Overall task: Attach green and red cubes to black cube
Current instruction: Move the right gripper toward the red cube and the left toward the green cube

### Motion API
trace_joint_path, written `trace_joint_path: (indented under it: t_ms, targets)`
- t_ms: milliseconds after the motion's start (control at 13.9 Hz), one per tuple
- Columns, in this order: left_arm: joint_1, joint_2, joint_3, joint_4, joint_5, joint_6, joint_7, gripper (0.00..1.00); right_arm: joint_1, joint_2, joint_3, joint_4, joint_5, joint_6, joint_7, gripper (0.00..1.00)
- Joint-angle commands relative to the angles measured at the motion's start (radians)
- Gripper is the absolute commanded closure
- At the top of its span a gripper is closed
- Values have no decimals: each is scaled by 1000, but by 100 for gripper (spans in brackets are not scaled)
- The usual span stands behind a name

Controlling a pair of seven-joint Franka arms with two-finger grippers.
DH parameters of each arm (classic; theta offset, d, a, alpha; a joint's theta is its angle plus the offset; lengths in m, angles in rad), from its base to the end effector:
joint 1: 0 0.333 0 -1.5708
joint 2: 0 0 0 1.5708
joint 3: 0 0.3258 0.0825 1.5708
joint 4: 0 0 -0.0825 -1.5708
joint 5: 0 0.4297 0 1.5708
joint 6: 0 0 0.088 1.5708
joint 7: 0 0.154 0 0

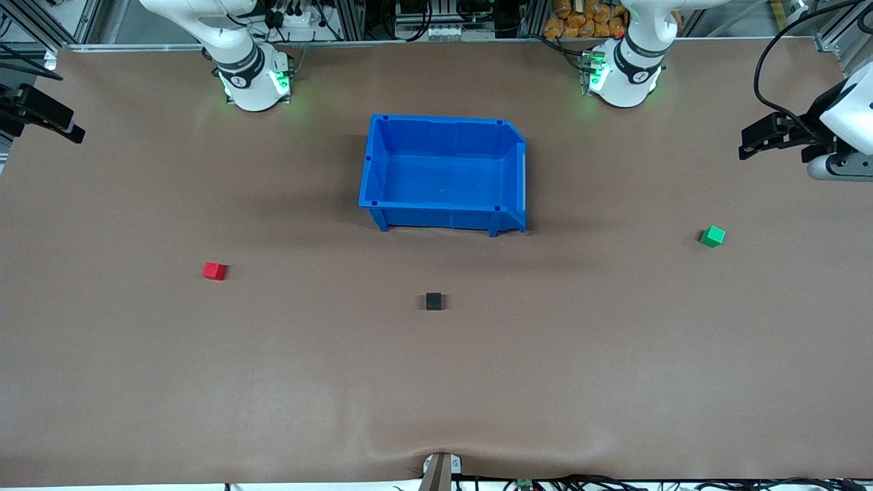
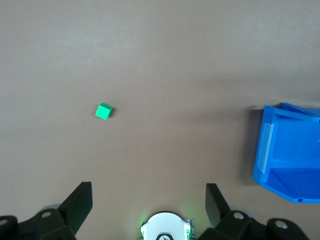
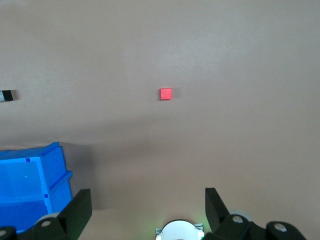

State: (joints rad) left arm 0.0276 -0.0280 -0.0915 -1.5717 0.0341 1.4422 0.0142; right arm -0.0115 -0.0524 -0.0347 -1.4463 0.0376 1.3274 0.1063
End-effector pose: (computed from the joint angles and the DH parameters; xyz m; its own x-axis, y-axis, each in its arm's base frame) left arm 0.5718 -0.0316 0.5930 0.9921 -0.0730 -0.1019 -0.0770 -0.9964 -0.0352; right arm 0.5510 -0.0196 0.6601 0.9873 -0.1426 -0.0700 -0.1451 -0.9889 -0.0316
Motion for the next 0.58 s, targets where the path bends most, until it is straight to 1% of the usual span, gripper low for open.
trace_joint_path:
  t_ms: [0, 144, 505]
  targets:
    - [0, -6, -8, 2, 17, -6, -10, 0, -11, 9, 4, 21, 1, -1, -20, 0]
    - [1, -7, -16, 1, 17, -11, -11, 0, -7, 9, 2, 20, 1, 1, -53, 0]
    - [1, -6, -16, -1, 17, -11, -20, 0, -10, 9, 4, 20, 1, -5, -53, 0]
